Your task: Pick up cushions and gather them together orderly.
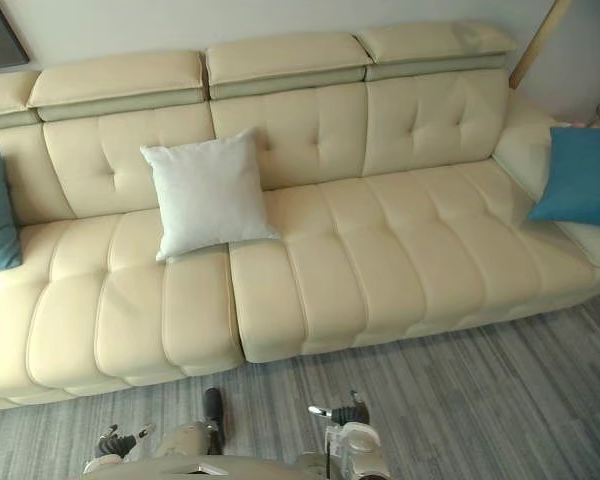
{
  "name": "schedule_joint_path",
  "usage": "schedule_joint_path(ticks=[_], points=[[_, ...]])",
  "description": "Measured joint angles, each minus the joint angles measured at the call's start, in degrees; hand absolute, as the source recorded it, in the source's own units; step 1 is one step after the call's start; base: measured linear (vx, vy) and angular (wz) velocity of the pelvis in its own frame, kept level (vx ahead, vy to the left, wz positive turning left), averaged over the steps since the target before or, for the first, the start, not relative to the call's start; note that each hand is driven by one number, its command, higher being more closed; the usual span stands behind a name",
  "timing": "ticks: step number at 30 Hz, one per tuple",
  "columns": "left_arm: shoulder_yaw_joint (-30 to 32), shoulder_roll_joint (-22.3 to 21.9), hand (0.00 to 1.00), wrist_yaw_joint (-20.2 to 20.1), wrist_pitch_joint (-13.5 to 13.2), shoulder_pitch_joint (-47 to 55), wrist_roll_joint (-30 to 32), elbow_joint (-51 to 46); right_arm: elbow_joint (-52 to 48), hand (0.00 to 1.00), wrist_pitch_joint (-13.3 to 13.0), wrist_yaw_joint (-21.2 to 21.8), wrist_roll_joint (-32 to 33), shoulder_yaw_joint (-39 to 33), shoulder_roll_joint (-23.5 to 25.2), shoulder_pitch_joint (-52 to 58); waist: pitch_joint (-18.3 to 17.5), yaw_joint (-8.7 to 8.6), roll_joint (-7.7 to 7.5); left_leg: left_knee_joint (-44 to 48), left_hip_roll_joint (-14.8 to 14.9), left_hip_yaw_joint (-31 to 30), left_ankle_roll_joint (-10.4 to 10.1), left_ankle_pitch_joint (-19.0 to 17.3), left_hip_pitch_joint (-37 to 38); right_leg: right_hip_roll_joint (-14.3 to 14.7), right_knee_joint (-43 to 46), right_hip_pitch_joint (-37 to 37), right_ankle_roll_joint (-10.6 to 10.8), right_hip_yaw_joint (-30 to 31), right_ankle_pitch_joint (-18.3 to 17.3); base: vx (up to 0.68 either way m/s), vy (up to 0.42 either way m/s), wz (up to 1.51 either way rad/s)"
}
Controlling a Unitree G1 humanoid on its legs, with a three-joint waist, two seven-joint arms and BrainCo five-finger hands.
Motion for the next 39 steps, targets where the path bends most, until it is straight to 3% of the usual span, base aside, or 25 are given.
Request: schedule_joint_path(ticks=[2, 5, 11, 13, 14, 15, 16, 17, 19, 21, 23, 25, 26, 28, 29, 30, 32, 33, 35, 37, 39], points=[[0.5, -0.2, 0.00, 0.0, 0.0, 0.3, 0.0, 1.3, 0.1, 0.00, 0.0, -0.1, 0.1, -2.1, 0.0, 0.1, 0.1, 0.05, -0.14, 7.0, -1.8, -3.6, 2.0, -4.0, 2.6, -0.1, 0.3, -1.8, 0.2, 3.7, 0.9, -0.07, 0.051, -0.77], [1.9, -0.4, 0.00, -0.5, 0.0, 0.8, 0.0, 1.3, 1.6, 0.00, 0.0, -0.1, 0.2, -3.6, 0.5, 0.6, 0.6, -0.09, -1.05, 6.4, -3.7, -3.9, 1.4, -6.0, 4.5, 0.1, 0.0, -3.0, 1.4, 10.1, 2.4, -0.04, 0.093, -0.90], [2.9, 0.0, 0.00, -1.3, 0.3, -0.2, 0.7, 1.8, 2.0, 0.00, 1.0, 0.1, 2.0, -5.8, 2.6, 1.7, 0.5, -0.65, -1.71, 9.1, -3.8, 1.1, 2.4, -11.6, 5.5, 1.6, -5.2, -3.8, 2.0, 20.3, 6.5, 0.01, 0.094, -0.99], [2.9, 0.2, 0.00, -1.5, 0.4, -0.5, 1.1, 2.3, 2.1, 0.00, 1.0, 0.1, 3.2, -6.0, 3.3, 0.9, 0.7, -0.54, -1.82, 12.2, -1.3, 7.9, 2.1, -14.6, 6.5, 3.7, -5.5, -5.1, 3.0, 23.4, 10.0, 0.05, 0.093, -1.63], [2.9, 0.2, 0.00, -1.6, 0.4, -0.5, 1.1, 2.3, 2.2, 0.00, 1.0, 0.1, 3.3, -5.9, 3.5, 0.3, 0.7, -0.43, -1.72, 12.5, -0.5, 9.7, 1.9, -15.2, 6.8, 4.3, -6.0, -5.7, 2.1, 22.2, 11.4, 0.03, 0.022, -1.82], [2.8, 0.3, 0.00, -1.7, 0.4, -0.4, 1.2, 2.4, 2.7, 0.00, 1.0, 0.1, 3.3, -5.7, 4.0, -1.0, 1.1, -0.24, -0.74, 12.4, 1.8, 13.7, 2.4, -15.4, 7.2, 4.6, -7.3, -6.2, -0.4, 17.1, 13.0, 0.04, -0.014, -1.88], [2.2, 0.9, 0.00, -1.7, 0.4, -0.7, 1.3, 2.7, 4.0, 0.00, 1.0, 0.1, 3.2, -5.7, 4.1, -2.3, 1.2, -0.29, -1.08, 12.2, 3.0, 18.7, 3.3, -14.9, 8.3, 2.9, -5.8, -7.1, -3.6, 4.0, 10.8, 0.06, -0.027, -2.19], [1.0, 1.3, 0.00, -1.8, 0.3, -1.3, 1.4, 2.9, 4.9, 0.00, 1.1, 0.1, 3.2, -5.8, 3.7, -2.6, 1.2, -0.51, -0.93, 12.3, 3.6, 22.4, 3.3, -14.9, 9.5, 0.0, -5.1, -6.9, -4.6, -9.3, 9.5, 0.08, -0.021, -1.68], [-0.1, 1.6, 0.00, -2.5, 0.3, -2.0, 2.1, 3.3, 5.1, 0.00, 1.1, 0.1, 3.1, -5.8, 3.4, -2.5, 1.3, -0.61, -0.86, 12.2, 4.2, 24.7, 3.3, -15.0, 11.3, -3.1, -3.3, -6.5, -4.6, -19.8, 9.6, 0.11, -0.057, -1.33], [-1.2, 2.0, 0.00, -2.8, 0.4, -2.9, 2.5, 4.3, 5.0, 0.00, 1.0, 0.0, 3.1, -5.8, 2.7, -2.6, 1.4, -1.24, -0.73, 11.5, 4.0, 24.1, 2.4, -15.3, 13.6, -2.6, -1.8, -6.2, -3.9, -19.1, 9.4, 0.12, -0.150, -1.18], [-2.5, 1.8, 0.00, -3.0, 0.4, -3.3, 3.5, 4.4, 5.7, 0.00, 1.0, 0.0, 3.0, -5.9, 1.5, -2.5, 2.0, -1.75, 0.42, 11.6, 5.1, 23.1, 0.8, -16.3, 16.0, -0.6, -0.9, -6.0, -3.6, -15.8, 8.0, 0.09, -0.145, -0.90], [-3.1, 1.9, 0.00, -3.0, 0.4, -3.6, 3.6, 4.4, 6.7, 0.00, 1.1, -0.1, 3.1, -5.9, 0.9, -2.1, 2.1, -2.07, 1.17, 18.6, 8.1, 20.7, -0.6, -17.7, 14.9, 1.0, 0.2, -6.0, -3.6, -13.5, 5.2, 0.04, -0.137, -0.60], [-3.2, 2.3, 0.00, -3.1, 0.4, -3.7, 3.9, 4.4, 6.6, 0.00, 0.9, -0.3, 3.5, -5.8, 0.8, -1.7, 2.4, -2.16, 0.94, 28.0, 11.0, 17.9, 0.1, -17.8, 11.6, 1.9, 0.8, -5.8, -3.7, -12.4, 4.2, 0.06, -0.164, -0.61], [-2.1, 2.1, 0.00, -2.9, 0.6, -3.6, 4.5, 4.4, 6.3, 0.00, 0.8, -0.7, 3.7, -5.8, 0.8, -1.9, 4.1, -1.56, 1.42, 43.9, 14.4, 9.5, 5.6, -14.2, 5.3, 4.1, 2.0, -4.1, -5.2, -9.5, 2.9, 0.10, -0.118, -0.72], [-1.9, 1.8, 0.00, -2.8, 0.7, -3.5, 4.5, 4.4, 6.1, 0.00, 0.8, -0.7, 3.8, -5.7, 0.7, -1.9, 4.6, -1.28, 1.31, 47.2, 14.2, 6.1, 4.8, -15.0, 3.4, 4.6, 2.4, -3.7, -5.5, -8.7, 2.5, 0.15, -0.012, -0.76], [-1.8, 1.7, 0.00, -2.8, 0.6, -3.4, 4.5, 3.5, 5.6, 0.00, 1.0, -0.9, 4.0, -5.7, 0.7, -2.2, 4.8, -0.65, 1.52, 50.7, 11.8, 1.8, 3.2, -18.4, 0.4, 4.9, 3.7, -3.7, -5.9, -6.6, 1.3, 0.15, 0.043, -0.75], [-2.2, 1.4, 0.00, -2.7, 0.6, -3.2, 4.5, 3.2, 5.5, 0.00, 1.1, -1.1, 4.5, -5.7, 0.8, -2.2, 4.9, 0.10, 1.36, 49.1, 8.0, -0.8, 2.8, -21.0, -2.2, 4.9, 3.7, -3.3, -5.9, -4.0, 1.0, 0.19, 0.067, -0.82], [-2.0, 0.4, 0.00, -2.6, 0.6, -2.6, 4.5, 1.8, 5.1, 0.00, 1.1, -1.3, 4.6, -5.7, 0.9, -2.2, 5.1, 1.24, 1.25, 44.0, 5.0, -1.2, 3.3, -21.5, -4.1, 4.8, 3.5, -3.0, -5.9, -0.8, 0.7, 0.19, 0.109, -1.00], [-1.5, -0.1, 0.00, -2.5, 0.6, -1.8, 4.5, 1.0, 4.3, 0.00, 1.1, -1.9, 4.6, -5.7, 1.3, -2.3, 5.1, 2.04, 1.30, 35.4, 2.4, -1.7, 2.9, -21.1, -5.8, 4.8, 2.9, -2.6, -5.4, 2.1, 0.5, 0.19, 0.144, -1.04], [-0.7, -0.9, 0.00, -2.6, 0.6, -1.2, 4.5, 1.0, 4.3, 0.00, 1.1, -2.3, 4.7, -5.3, 1.6, -2.5, 4.9, 3.06, 1.65, 19.4, 1.0, -2.3, 1.5, -17.3, -5.7, 4.9, 1.7, -1.8, -4.0, 5.2, -0.4, 0.25, 0.226, -1.07], [0.6, -1.1, 0.00, -2.8, 0.7, -0.2, 4.5, 1.1, 4.2, 0.00, 1.1, -2.4, 4.9, -4.3, 1.7, -2.0, 4.1, 4.06, 1.86, 18.2, 0.5, -1.7, 2.2, -13.2, -4.8, 5.0, -0.1, -0.5, -3.2, 8.6, -0.7, 0.37, 0.290, -0.93]])
